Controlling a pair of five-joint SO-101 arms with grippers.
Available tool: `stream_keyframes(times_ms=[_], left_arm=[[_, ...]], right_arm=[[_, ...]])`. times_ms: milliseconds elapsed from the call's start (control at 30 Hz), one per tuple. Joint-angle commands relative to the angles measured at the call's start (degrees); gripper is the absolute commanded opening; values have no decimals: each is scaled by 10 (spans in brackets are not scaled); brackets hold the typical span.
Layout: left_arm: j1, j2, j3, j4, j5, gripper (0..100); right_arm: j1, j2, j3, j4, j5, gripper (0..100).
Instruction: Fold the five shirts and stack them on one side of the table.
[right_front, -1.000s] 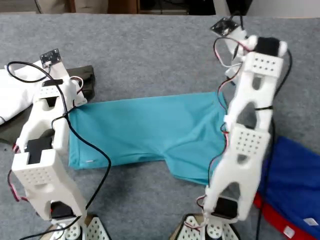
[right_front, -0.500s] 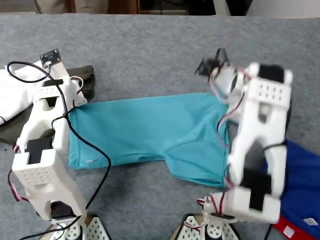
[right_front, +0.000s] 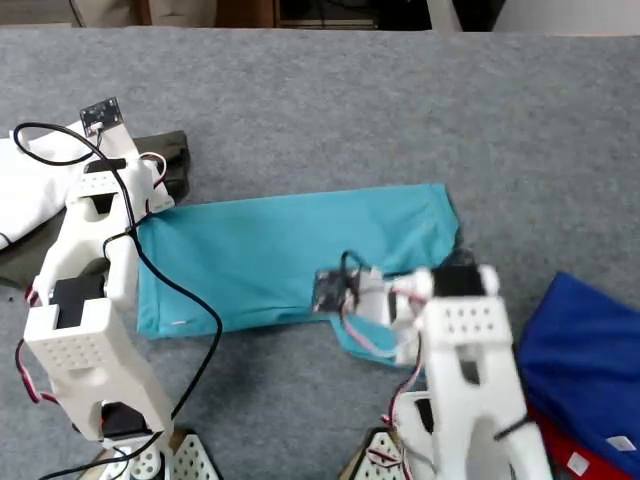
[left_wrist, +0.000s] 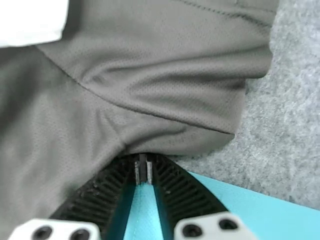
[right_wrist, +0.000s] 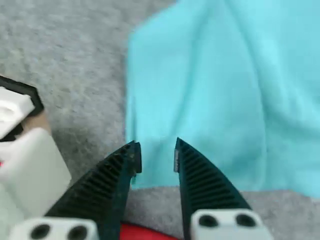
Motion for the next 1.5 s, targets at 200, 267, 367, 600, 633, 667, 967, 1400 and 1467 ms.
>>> stream_keyframes(times_ms=[200, 267, 367, 600, 633, 667, 967, 1400, 1467], left_arm=[[-16, -25, -2, -11, 1, 18], [-16, -25, -1, -11, 1, 18], [-16, -25, -1, -11, 1, 18], [-16, -25, -1, -11, 1, 18], [-16, -25, -1, -11, 1, 18], [-16, -25, -1, -11, 1, 18], [-16, -25, -1, -11, 1, 18], [-18, -25, -1, -11, 1, 18], [-18, -25, -1, -11, 1, 18]], right_arm=[[-39, -53, 90, -78, -8, 173], [-39, -53, 89, -83, -8, 186], [-40, -53, 94, -102, -8, 186], [-41, -33, 95, -115, -8, 186], [-40, -18, 97, -127, -8, 186], [-39, 0, 99, -145, -9, 186], [-39, 209, 57, -247, -35, 185], [-36, 249, 36, -244, -33, 26], [-36, 247, 36, -244, -33, 3]])
